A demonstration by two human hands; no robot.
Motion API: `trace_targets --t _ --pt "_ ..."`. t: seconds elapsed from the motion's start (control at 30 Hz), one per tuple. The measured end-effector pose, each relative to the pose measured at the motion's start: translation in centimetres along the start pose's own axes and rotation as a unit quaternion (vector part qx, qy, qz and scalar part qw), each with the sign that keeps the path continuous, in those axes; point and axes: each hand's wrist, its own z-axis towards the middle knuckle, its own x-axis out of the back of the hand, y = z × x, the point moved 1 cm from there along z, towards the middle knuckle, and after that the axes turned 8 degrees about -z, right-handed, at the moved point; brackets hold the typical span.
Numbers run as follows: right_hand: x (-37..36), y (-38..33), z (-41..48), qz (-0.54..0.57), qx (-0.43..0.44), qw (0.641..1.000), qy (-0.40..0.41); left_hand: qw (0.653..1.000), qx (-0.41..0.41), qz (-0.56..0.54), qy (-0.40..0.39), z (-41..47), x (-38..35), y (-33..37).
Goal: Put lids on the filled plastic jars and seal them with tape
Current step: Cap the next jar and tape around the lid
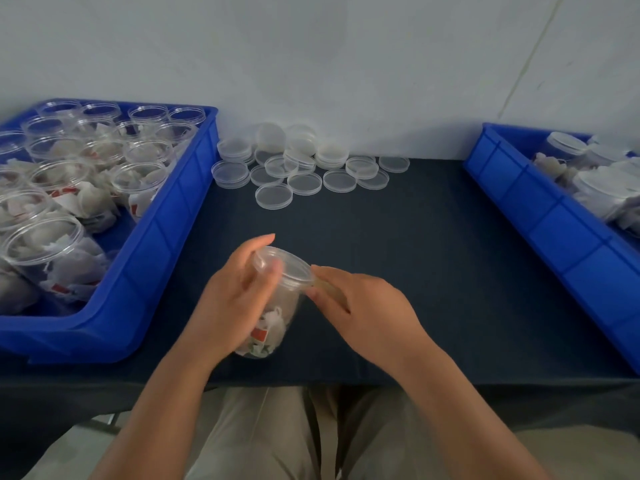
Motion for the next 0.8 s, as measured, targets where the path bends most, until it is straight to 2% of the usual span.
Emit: trace_targets --t 0.1,0.2,0.33,0.47,0.6,0.8 --pt "-0.7 -0.8 -0.7 -0.003 0.002 1.0 0.01 0.998 -0.011 0.039 0.038 -0.8 -1.0 0.2" --pt "-0.9 -1.0 -0.7 0.027 -0.012 0.999 0.019 0.998 -0.015 -0.002 0.063 -0.4 -0.9 0.0" --pt "-0.5 -0.4 -0.4 0.09 -0.009 0.996 -0.028 0.995 0.017 -0.052 0.081 0.2 -0.4 -0.5" --pt "0.0 0.3 0.0 0.091 0.008 0.993 -0.077 0.987 0.05 -0.146 0.04 0.5 0.0 -0.9" --pt "1.0 1.3 1.1 0.091 0.022 0.989 -0.117 0.95 0.093 -0.298 0.012 0.2 -0.4 -1.4" --pt "1.6 1.9 2.1 0.054 0.02 0.993 -0.099 0.957 0.061 -0.281 -0.04 1.0 -0.2 -1.4"
